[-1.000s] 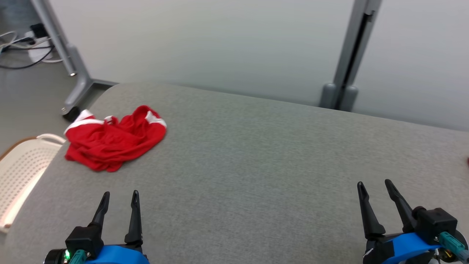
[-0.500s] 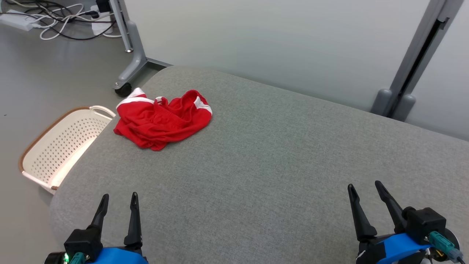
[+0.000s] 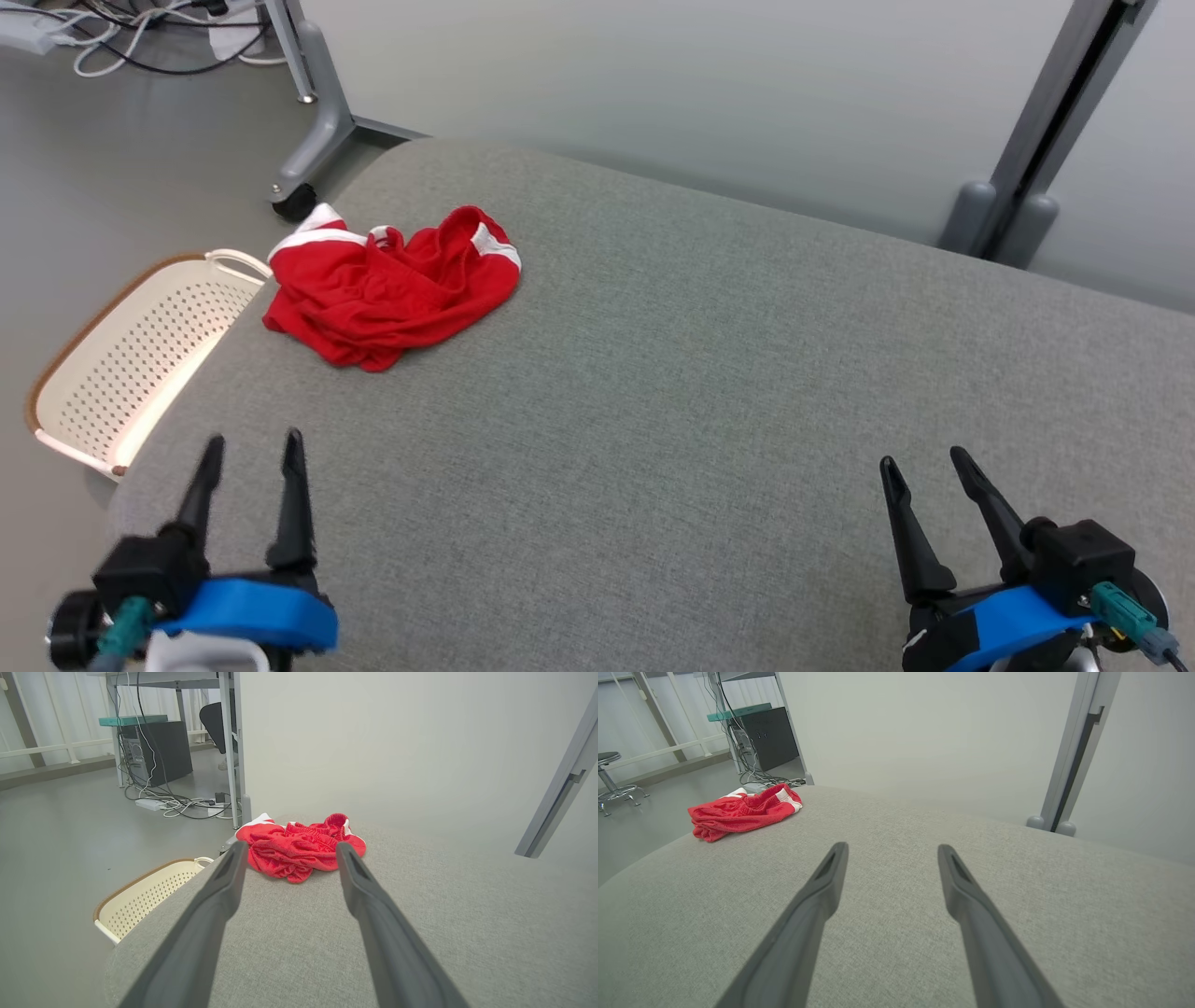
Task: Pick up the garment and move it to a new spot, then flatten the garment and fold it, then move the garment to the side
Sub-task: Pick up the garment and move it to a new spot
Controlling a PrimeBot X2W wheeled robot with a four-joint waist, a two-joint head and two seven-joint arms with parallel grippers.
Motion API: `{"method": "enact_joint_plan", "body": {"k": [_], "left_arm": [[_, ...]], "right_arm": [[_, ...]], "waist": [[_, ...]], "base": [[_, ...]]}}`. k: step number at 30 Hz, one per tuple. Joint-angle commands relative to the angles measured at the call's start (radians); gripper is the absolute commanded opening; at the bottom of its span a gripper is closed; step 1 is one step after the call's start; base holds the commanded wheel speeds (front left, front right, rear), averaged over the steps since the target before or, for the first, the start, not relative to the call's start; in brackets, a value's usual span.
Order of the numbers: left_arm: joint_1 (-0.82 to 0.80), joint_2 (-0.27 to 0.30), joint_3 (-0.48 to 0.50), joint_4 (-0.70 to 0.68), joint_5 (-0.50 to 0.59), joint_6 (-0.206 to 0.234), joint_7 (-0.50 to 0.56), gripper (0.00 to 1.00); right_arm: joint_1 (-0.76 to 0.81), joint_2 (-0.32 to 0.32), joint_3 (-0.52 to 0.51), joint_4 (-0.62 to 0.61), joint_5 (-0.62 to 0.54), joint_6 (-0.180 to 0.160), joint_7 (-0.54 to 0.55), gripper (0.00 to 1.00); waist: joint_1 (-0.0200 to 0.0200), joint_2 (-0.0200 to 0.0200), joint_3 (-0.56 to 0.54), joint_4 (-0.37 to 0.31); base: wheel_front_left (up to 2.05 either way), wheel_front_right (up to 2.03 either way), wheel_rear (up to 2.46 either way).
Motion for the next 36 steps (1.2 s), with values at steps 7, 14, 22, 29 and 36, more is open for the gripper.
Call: {"method": "enact_joint_plan", "body": {"k": [7,14,22,29,36], "left_arm": [[-0.241,0.088,0.094,0.016,-0.073,-0.034,0.084,1.0],[-0.457,0.183,0.198,0.223,-0.192,-0.077,0.218,1.0],[-0.583,0.243,0.266,0.332,-0.292,-0.042,0.391,1.0],[-0.597,0.235,0.265,0.456,-0.373,0.011,0.651,1.0],[-0.562,0.229,0.246,0.435,-0.396,0.03,0.75,0.0]], "right_arm": [[-0.049,-0.002,0.007,-0.05,-0.038,0.0,0.012,1.0],[-0.133,-0.026,0.043,-0.118,-0.067,0.0,0.039,1.0],[-0.181,-0.046,0.015,-0.226,-0.083,0.0,0.049,1.0],[-0.189,-0.037,0.015,-0.253,-0.079,0.0,0.04,1.0],[-0.194,-0.027,0.017,-0.219,-0.066,0.0,0.019,1.0]], "waist": [[0.0,0.0,0.116,-0.068],[0.0,0.0,0.28,-0.198],[0.0,0.0,0.472,-0.31],[0.0,0.0,0.532,-0.349],[0.0,0.0,0.504,-0.357]], "base": [[0.0,0.0,0.0],[0.0,0.0,0.0],[0.0,0.0,0.0],[0.0,0.0,0.0],[0.0,0.0,0.0]]}}
